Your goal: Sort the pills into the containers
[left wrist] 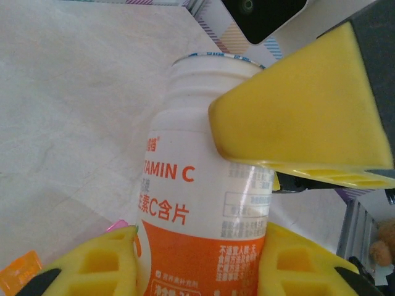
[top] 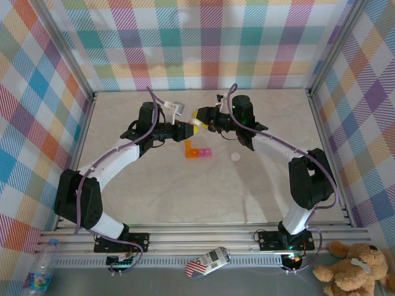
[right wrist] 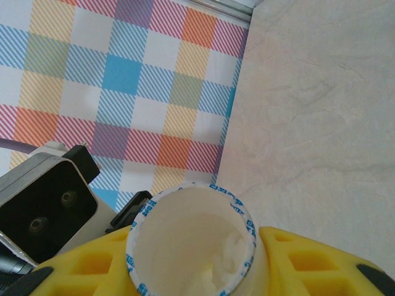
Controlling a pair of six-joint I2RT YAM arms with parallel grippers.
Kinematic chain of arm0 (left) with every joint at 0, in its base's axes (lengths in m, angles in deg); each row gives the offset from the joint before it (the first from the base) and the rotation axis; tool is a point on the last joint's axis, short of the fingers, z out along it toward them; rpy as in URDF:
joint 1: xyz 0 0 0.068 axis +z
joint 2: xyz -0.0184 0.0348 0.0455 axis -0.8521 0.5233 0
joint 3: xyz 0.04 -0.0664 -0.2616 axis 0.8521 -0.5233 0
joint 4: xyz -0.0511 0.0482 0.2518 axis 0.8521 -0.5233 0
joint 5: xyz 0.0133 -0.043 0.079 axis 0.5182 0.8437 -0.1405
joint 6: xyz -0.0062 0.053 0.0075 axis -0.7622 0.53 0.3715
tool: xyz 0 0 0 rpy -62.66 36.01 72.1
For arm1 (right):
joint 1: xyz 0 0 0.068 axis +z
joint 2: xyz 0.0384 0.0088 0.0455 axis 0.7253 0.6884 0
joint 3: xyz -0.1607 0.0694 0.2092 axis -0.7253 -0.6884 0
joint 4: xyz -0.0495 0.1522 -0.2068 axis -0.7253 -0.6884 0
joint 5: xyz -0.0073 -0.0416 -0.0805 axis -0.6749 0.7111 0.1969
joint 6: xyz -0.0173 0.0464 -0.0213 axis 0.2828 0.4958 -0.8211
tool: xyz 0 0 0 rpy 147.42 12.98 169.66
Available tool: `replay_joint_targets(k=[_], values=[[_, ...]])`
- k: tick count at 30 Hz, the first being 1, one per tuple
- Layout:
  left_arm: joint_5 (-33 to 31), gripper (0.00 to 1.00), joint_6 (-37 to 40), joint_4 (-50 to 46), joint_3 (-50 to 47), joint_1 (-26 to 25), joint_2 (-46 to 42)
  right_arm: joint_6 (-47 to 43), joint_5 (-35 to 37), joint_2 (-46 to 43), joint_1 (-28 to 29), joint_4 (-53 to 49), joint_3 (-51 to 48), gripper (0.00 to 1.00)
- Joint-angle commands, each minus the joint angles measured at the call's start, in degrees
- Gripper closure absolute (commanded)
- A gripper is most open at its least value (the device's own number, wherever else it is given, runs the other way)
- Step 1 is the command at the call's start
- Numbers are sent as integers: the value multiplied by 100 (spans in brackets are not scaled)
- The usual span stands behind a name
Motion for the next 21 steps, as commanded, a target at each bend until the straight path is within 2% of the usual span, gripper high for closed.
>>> replay_joint_targets(k=[1, 6, 8, 11, 17, 21], values=[[23, 83, -18, 120, 169, -34, 66, -11, -154, 16, 43, 172, -24, 76], [-50, 100, 0, 57, 146, -30, 22, -205, -83, -32, 0, -142, 153, 52], [-112, 100, 27, 31, 109, -29, -20, -311, -31, -123, -66, -334, 208, 39], [-142, 100, 103, -50, 55, -28, -106, -433, 48, -345, -247, -530, 167, 27], [-283, 100, 193, -210, -174, 10, -357, -689, 266, -960, -691, -870, -287, 19], [-451, 100, 265, -434, -334, 42, -558, -1438, 511, -1170, -777, -1712, -337, 18]])
